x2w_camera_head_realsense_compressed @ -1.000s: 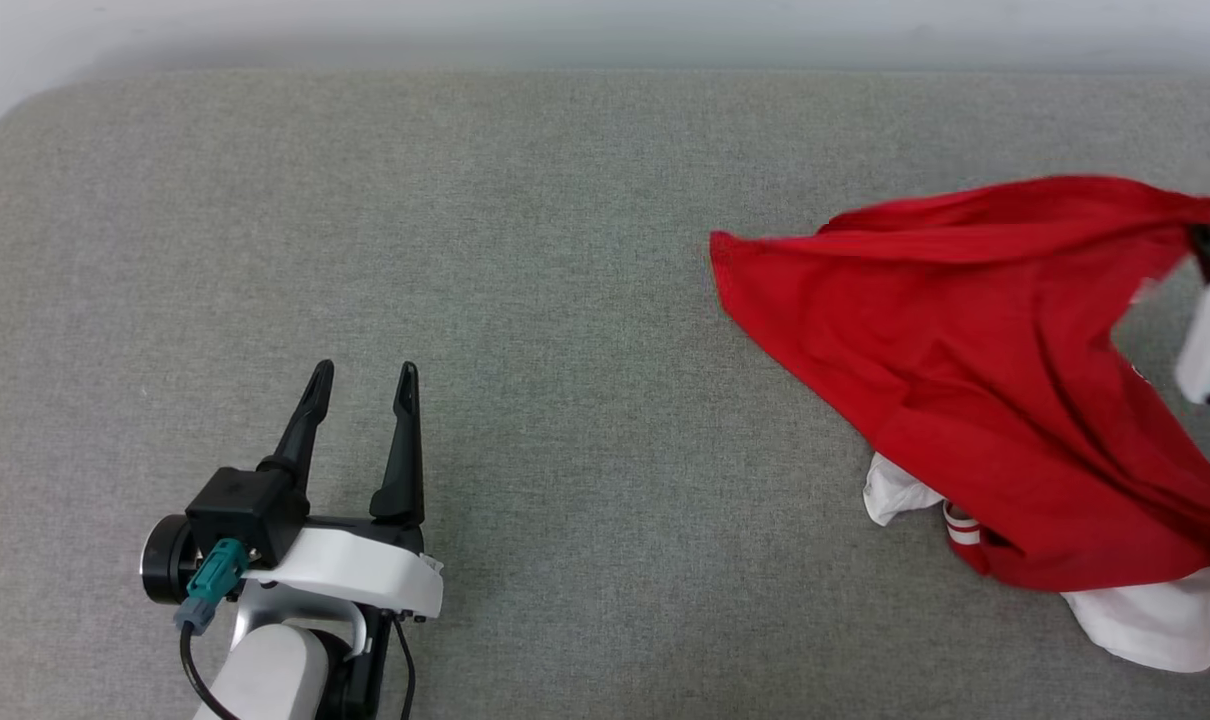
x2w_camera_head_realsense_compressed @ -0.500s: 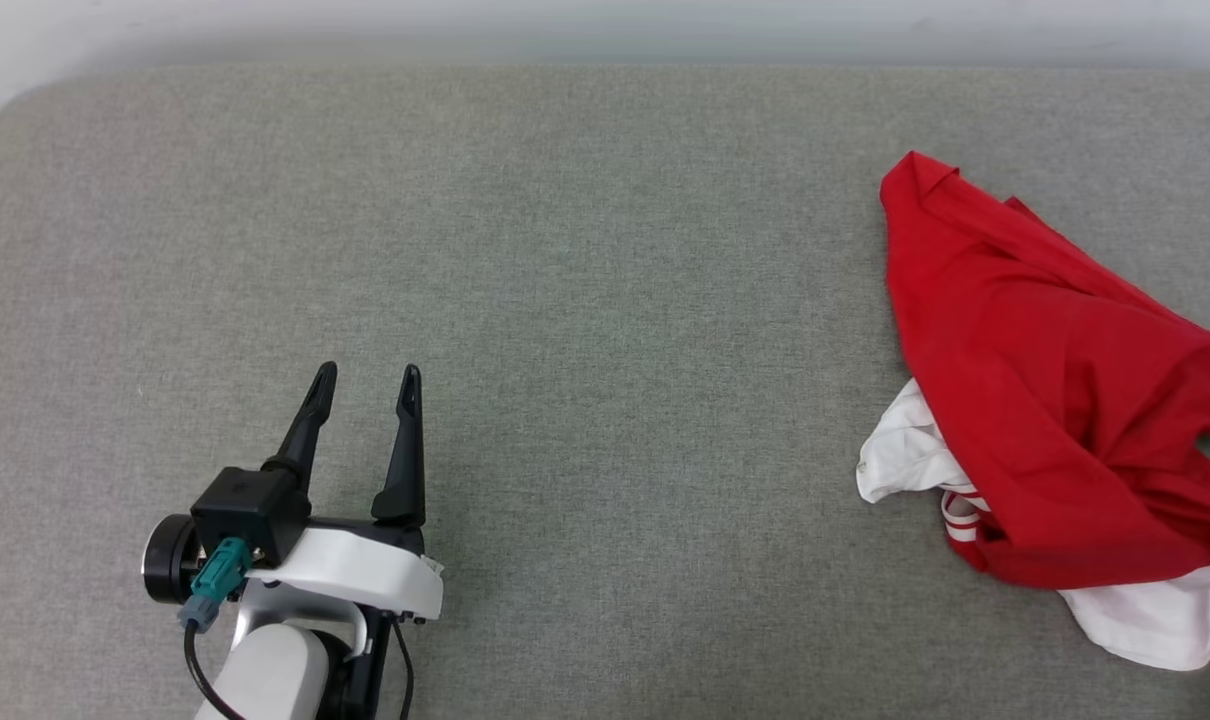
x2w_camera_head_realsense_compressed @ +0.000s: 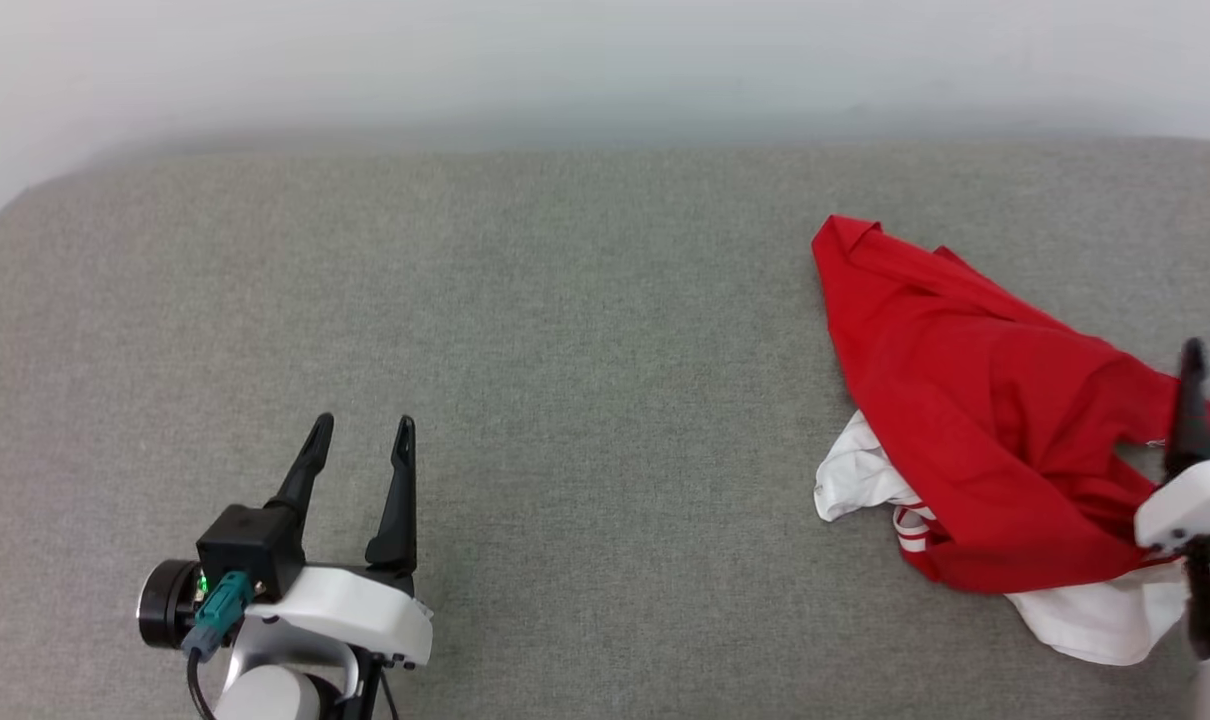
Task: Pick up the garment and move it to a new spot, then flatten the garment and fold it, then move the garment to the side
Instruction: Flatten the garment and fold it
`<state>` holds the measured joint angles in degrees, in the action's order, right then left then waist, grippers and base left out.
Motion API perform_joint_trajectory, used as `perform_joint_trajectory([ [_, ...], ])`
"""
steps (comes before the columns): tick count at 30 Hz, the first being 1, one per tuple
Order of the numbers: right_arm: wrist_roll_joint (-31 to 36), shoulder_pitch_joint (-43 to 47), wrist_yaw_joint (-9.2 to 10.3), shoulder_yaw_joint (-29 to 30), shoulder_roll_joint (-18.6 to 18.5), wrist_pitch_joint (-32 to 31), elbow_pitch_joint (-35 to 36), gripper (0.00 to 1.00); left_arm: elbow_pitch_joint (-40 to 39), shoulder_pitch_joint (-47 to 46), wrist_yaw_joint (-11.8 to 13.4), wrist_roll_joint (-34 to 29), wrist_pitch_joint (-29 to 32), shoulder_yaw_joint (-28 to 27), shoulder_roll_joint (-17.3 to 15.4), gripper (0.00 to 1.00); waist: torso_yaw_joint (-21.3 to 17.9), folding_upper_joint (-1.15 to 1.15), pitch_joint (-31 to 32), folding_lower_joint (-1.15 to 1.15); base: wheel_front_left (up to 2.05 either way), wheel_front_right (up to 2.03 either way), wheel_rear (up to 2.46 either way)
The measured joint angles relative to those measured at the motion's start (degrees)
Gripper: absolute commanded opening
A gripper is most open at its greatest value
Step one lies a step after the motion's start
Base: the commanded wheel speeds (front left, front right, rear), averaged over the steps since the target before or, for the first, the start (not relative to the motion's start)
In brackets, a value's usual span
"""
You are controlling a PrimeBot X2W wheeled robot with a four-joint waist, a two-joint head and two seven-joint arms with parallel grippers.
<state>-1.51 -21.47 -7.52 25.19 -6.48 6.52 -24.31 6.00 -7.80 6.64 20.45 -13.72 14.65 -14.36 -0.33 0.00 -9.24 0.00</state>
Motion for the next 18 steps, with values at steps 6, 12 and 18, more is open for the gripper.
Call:
perform_joint_trajectory([
  [6, -2.02, 6.55, 0.0, -8.6, 1.83, 1.01, 8.43, 1.0, -0.67, 1.77, 0.91, 0.37, 0.96, -0.01, -0.54, 1.0, -1.35, 0.0, 2.49, 0.0, 0.0, 0.0, 0.0],
  [12, -3.81, 13.1, 0.0, -15.86, 2.86, -0.54, 17.73, 1.0, -0.96, 1.84, 1.07, 0.45, 2.72, 0.4, -1.15, 1.0, -3.19, 0.0, 3.57, 0.0, 0.0, 0.0, 0.0],
  [18, -6.02, 18.48, 0.0, -20.87, 3.42, -2.82, 26.21, 1.0, -0.63, -1.12, -0.7, 0.42, 6.24, 2.88, -1.36, 1.0, -5.48, 0.0, 3.79, 0.0, 0.0, 0.0, 0.0],
])
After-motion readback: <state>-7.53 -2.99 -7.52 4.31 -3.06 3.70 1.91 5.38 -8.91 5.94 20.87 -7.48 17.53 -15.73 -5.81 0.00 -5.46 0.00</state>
